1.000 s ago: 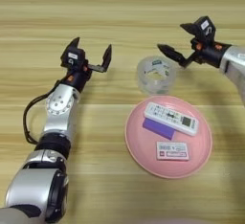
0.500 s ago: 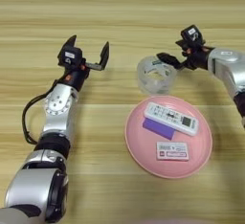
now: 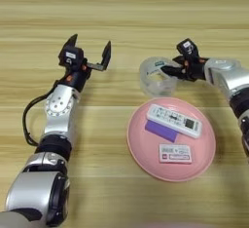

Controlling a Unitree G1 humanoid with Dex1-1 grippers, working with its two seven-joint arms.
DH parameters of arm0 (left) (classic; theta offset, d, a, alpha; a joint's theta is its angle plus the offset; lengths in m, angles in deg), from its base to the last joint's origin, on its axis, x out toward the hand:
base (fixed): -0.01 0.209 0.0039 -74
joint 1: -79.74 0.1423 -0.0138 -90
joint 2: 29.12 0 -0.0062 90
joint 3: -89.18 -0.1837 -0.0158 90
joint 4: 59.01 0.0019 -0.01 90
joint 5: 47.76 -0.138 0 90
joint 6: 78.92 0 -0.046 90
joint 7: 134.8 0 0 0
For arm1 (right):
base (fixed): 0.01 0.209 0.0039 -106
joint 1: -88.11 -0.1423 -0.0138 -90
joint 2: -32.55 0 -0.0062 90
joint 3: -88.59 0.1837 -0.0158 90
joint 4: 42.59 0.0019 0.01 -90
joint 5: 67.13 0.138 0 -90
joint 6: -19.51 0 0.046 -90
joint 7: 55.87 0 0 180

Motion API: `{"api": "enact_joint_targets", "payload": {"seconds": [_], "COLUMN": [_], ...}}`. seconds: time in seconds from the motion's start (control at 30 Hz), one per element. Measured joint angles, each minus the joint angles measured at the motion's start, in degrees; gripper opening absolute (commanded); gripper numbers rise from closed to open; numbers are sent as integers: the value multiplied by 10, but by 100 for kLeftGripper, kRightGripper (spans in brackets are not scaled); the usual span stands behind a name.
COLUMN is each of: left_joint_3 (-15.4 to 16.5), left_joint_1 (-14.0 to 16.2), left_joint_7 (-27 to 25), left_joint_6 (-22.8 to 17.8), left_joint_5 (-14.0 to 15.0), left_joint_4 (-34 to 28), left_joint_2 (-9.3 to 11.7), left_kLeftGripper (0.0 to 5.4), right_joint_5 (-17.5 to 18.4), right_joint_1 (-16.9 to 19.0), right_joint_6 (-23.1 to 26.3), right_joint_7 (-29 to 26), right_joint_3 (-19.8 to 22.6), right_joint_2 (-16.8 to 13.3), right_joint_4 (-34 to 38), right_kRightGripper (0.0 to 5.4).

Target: Move the objects on the table

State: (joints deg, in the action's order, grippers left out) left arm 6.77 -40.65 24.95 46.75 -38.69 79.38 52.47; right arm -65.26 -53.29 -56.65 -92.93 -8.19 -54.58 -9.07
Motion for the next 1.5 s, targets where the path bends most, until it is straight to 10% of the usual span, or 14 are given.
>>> {"api": "enact_joint_targets", "payload": {"seconds": [0.3, 1.5], "left_joint_3": [0, 4], "left_joint_1": [0, 0], "left_joint_7": [-1, -1], "left_joint_6": [0, 3], "left_joint_5": [0, 2], "left_joint_4": [-5, -7], "left_joint_2": [0, 0], "left_kLeftGripper": [540, 540], "right_joint_5": [-20, -20], "right_joint_1": [-25, -22], "right_joint_6": [-36, -42], "right_joint_7": [16, -19], "right_joint_3": [3, 26], "right_joint_2": [5, 8], "right_joint_4": [-65, 14], "right_kRightGripper": [151, 116]}}
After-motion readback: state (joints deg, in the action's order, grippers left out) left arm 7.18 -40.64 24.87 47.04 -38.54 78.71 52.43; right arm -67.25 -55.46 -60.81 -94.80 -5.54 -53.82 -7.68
